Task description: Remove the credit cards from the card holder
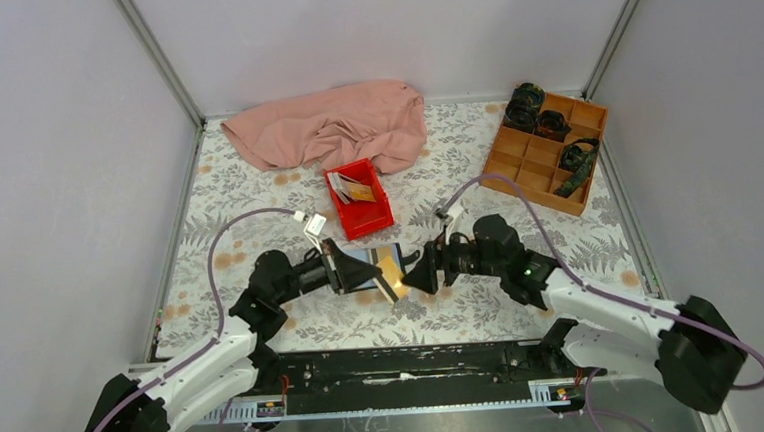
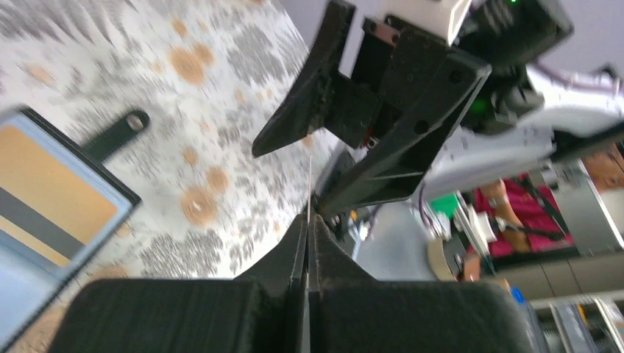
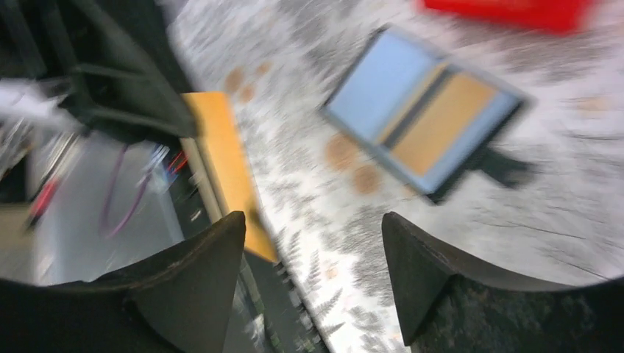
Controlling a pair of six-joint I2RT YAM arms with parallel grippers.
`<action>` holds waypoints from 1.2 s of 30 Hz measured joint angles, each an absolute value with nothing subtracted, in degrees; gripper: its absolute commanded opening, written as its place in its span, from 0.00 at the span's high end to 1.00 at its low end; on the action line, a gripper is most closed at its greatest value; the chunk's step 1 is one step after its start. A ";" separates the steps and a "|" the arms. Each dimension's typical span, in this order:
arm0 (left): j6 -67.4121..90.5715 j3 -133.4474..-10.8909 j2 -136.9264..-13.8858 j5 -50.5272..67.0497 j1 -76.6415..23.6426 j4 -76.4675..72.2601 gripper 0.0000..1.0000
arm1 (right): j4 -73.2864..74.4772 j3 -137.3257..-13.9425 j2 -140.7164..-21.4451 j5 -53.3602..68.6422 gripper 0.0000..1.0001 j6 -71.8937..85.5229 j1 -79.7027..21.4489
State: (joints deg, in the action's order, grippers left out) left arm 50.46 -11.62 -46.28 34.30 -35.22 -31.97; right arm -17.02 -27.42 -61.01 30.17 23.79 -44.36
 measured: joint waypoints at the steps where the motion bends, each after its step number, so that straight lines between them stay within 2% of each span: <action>1: 50.09 -12.53 -45.65 32.25 -35.22 -30.46 1.00 | -15.73 -27.40 -59.29 25.69 0.30 23.79 -44.36; 4: 48.42 -17.39 -45.34 23.24 -35.24 -25.06 1.00 | -10.74 -27.11 -54.33 7.84 0.32 24.75 -44.23; 6: 47.33 -21.98 -47.05 16.60 -35.24 -21.56 1.00 | -8.36 -26.04 -52.60 0.03 0.32 25.76 -44.10; 10: 45.21 -30.48 -53.28 3.73 -35.24 -17.43 1.00 | -5.39 -22.02 -50.30 -7.42 0.32 27.75 -44.07; 15: 43.31 -38.76 -63.16 -9.17 -35.27 -13.41 1.00 | -3.11 -19.94 -50.11 -11.14 0.32 29.58 -44.07; 22: 41.45 -45.43 -74.13 -21.30 -35.27 -13.08 1.00 | -3.49 -19.94 -52.01 -12.40 0.33 29.85 -44.07; 36: 37.63 -47.99 -89.65 -31.92 -35.27 -20.16 1.00 | -6.85 -19.35 -54.65 -14.15 0.36 27.79 -43.92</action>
